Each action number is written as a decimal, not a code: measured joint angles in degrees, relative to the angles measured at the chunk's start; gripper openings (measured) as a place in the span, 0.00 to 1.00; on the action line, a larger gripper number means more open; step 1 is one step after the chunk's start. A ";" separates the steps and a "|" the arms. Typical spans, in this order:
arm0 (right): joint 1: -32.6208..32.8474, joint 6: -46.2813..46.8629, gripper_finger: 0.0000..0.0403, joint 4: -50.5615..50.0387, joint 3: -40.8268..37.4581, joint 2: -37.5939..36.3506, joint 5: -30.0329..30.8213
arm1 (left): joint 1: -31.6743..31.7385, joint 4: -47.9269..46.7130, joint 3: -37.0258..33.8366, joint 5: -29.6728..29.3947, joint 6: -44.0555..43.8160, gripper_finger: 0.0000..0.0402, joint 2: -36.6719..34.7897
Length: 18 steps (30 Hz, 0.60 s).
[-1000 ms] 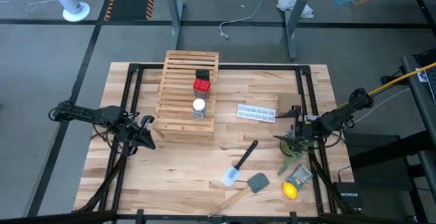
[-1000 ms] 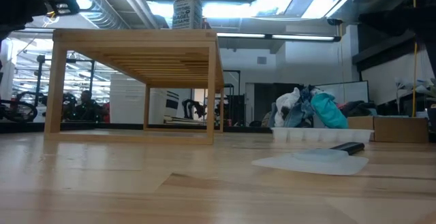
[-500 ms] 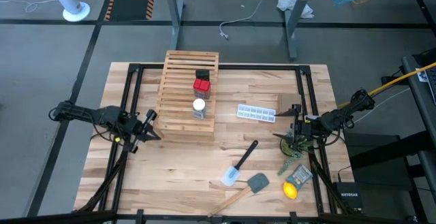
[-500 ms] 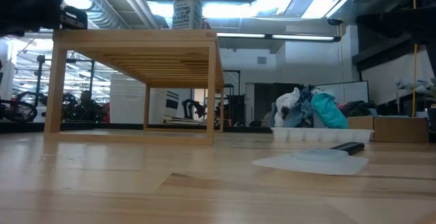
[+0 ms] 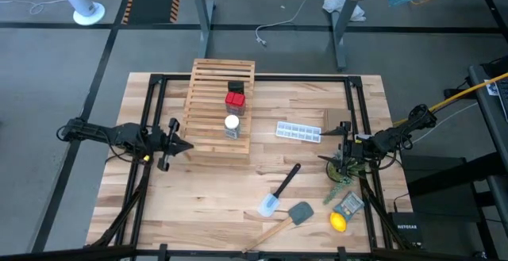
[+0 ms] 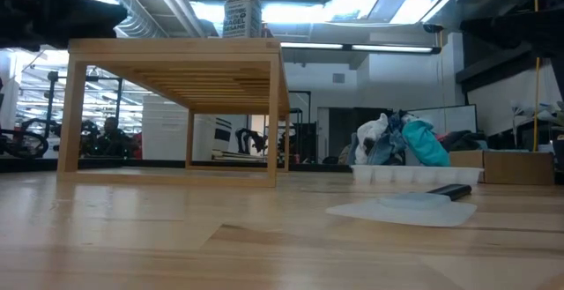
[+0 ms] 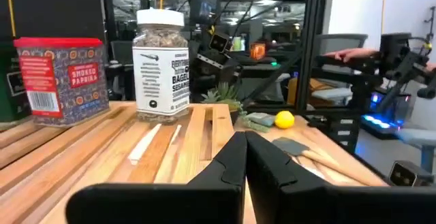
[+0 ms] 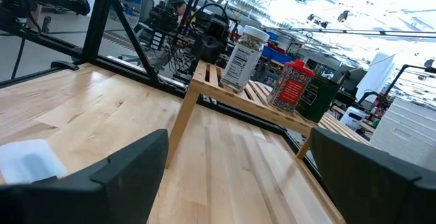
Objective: Shelf spices
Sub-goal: Return to Home Position
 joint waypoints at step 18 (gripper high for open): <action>-7.31 0.00 0.90 0.07 0.00 0.02 -0.59 | -0.03 -1.06 0.06 -0.64 1.25 0.00 0.00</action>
